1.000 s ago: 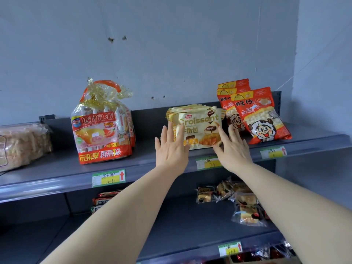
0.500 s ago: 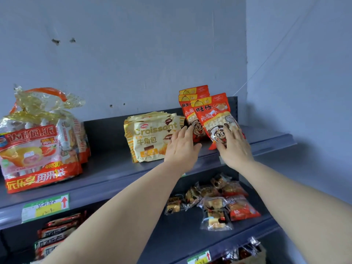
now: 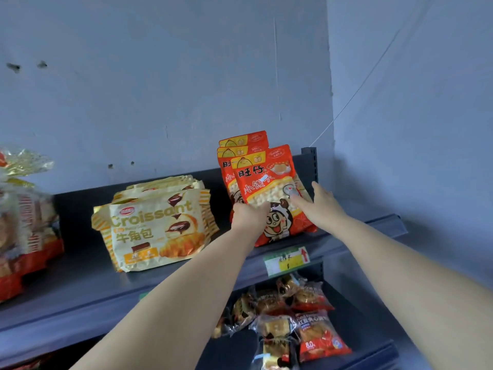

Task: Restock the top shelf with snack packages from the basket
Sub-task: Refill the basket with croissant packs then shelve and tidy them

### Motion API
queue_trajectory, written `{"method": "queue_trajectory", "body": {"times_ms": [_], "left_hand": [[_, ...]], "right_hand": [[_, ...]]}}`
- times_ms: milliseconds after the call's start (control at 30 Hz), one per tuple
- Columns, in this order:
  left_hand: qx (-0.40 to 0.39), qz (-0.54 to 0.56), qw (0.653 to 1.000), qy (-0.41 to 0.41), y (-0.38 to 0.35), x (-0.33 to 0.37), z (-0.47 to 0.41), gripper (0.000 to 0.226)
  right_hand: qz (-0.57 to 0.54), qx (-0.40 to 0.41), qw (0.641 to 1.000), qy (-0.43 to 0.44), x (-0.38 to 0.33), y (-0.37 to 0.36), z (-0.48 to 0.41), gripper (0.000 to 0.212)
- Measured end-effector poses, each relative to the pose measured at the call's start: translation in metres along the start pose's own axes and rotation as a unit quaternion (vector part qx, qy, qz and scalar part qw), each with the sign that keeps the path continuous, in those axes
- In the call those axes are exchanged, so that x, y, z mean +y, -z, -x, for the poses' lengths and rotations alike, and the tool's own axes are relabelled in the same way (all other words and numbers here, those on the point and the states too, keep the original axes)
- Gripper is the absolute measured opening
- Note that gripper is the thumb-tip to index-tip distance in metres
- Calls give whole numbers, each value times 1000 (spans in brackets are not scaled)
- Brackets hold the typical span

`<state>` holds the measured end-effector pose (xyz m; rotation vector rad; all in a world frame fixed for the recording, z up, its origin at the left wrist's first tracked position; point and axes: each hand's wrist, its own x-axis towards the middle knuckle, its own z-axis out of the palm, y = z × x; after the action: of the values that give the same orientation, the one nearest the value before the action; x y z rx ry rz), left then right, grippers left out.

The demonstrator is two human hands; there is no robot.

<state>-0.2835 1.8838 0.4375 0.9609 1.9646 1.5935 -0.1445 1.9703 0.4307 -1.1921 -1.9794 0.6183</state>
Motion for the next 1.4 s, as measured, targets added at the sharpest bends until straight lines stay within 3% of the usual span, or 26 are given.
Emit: {"method": "queue_trajectory", "body": {"times_ms": [67,167,300,400,500,667,833,900,967,1000,1133,1267,1333,1400], "left_hand": [[35,13,999,-12,-12,-1,-11,53],[51,-36,996,-70,-29,1,-19,36],[40,-66,994,-77,-43,7,-26,50],[-19,35,999,-22,-44,5,-33,58],[-82,79,993,17,-43,6,-33,44],[-93,115,989,-11,-53,8,-36,53],[-18,41,999,-27,-57,9,-41,90],[-15,66,998,-2,-52,10,-36,76],[-29,98,995,4,-46,11,-33,46],[-41,105,994,-1,-44,11,-33,43],[-82,139,985,-66,-38,6,-29,62],[-6,133,981,-141,-25,8,-35,71],[25,127,985,-118,-15,7,-44,73],[-1,112,991,-67,-6,1,-50,78]], "right_hand": [[-27,-28,999,3,4,1,-10,91],[-55,-47,997,9,13,1,-24,75],[-110,-68,992,-3,29,3,-47,76],[-197,-124,972,-30,29,7,-51,70],[-247,-137,957,-63,32,5,-59,80],[-290,-114,945,-98,37,6,-57,87],[-257,-108,958,-69,32,5,-51,61],[-245,-114,961,-67,27,4,-48,50],[-241,-116,962,-62,23,4,-45,51],[-245,-112,961,-55,21,4,-43,52],[-298,-75,952,-15,19,1,-31,59],[-320,-73,944,28,5,-10,-27,64],[-300,-104,948,38,-3,-19,-26,68],[-283,-121,951,31,-7,-27,-28,72]]}}
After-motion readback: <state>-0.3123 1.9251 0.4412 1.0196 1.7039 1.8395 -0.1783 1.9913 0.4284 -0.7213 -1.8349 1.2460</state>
